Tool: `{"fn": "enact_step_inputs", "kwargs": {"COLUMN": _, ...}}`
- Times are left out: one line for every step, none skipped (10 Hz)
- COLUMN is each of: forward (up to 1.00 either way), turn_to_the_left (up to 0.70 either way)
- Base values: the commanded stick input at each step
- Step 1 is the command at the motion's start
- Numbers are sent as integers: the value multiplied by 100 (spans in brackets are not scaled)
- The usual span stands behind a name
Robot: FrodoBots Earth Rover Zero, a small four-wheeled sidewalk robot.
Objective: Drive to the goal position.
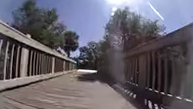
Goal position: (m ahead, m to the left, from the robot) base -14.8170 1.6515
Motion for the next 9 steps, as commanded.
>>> {"fn": "enact_step_inputs", "kwargs": {"forward": 6, "turn_to_the_left": 4}}
{"fn": "enact_step_inputs", "kwargs": {"forward": 4, "turn_to_the_left": 4}}
{"fn": "enact_step_inputs", "kwargs": {"forward": 4, "turn_to_the_left": 4}}
{"fn": "enact_step_inputs", "kwargs": {"forward": 4, "turn_to_the_left": 4}}
{"fn": "enact_step_inputs", "kwargs": {"forward": 4, "turn_to_the_left": 4}}
{"fn": "enact_step_inputs", "kwargs": {"forward": 4, "turn_to_the_left": 4}}
{"fn": "enact_step_inputs", "kwargs": {"forward": 4, "turn_to_the_left": 4}}
{"fn": "enact_step_inputs", "kwargs": {"forward": 4, "turn_to_the_left": 4}}
{"fn": "enact_step_inputs", "kwargs": {"forward": 4, "turn_to_the_left": 4}}
